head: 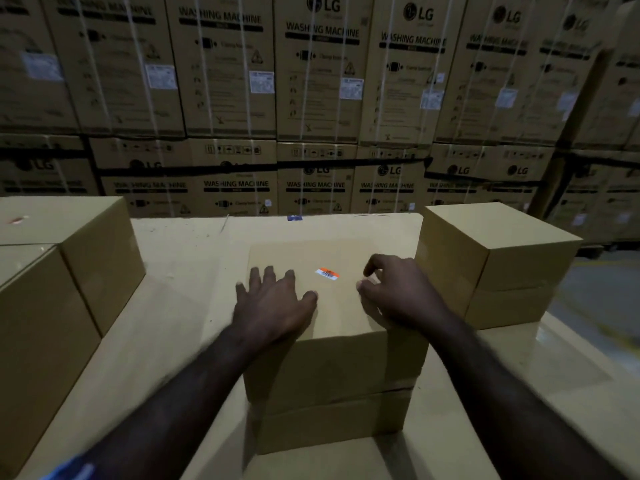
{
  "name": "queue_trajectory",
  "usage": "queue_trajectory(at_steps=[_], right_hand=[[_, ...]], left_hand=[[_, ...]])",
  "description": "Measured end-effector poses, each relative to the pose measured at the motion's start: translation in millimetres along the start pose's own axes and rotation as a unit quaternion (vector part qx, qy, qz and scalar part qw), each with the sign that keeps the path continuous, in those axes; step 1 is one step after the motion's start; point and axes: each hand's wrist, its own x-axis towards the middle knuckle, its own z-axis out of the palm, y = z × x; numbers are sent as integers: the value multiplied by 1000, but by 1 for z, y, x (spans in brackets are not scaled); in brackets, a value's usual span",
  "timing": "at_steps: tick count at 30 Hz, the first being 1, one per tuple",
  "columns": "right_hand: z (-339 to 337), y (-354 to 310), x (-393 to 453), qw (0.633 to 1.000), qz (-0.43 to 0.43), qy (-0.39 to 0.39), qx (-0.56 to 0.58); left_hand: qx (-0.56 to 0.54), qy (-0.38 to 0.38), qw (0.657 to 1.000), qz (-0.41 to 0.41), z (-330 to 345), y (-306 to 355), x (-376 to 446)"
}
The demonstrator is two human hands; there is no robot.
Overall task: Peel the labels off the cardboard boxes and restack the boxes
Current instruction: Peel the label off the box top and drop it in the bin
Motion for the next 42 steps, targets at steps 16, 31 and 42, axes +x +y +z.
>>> queue_trajectory(at_steps=[16, 31, 42], right_hand=[[27, -19, 54, 986, -91, -116, 82], [39, -20, 69, 983, -118, -134, 37], [39, -18, 68, 983, -127, -131, 31]], left_hand=[[12, -11, 1000, 24, 9, 7, 1], [18, -4, 1000, 22, 12, 7, 4], [20, -2, 1000, 21, 13, 7, 5]])
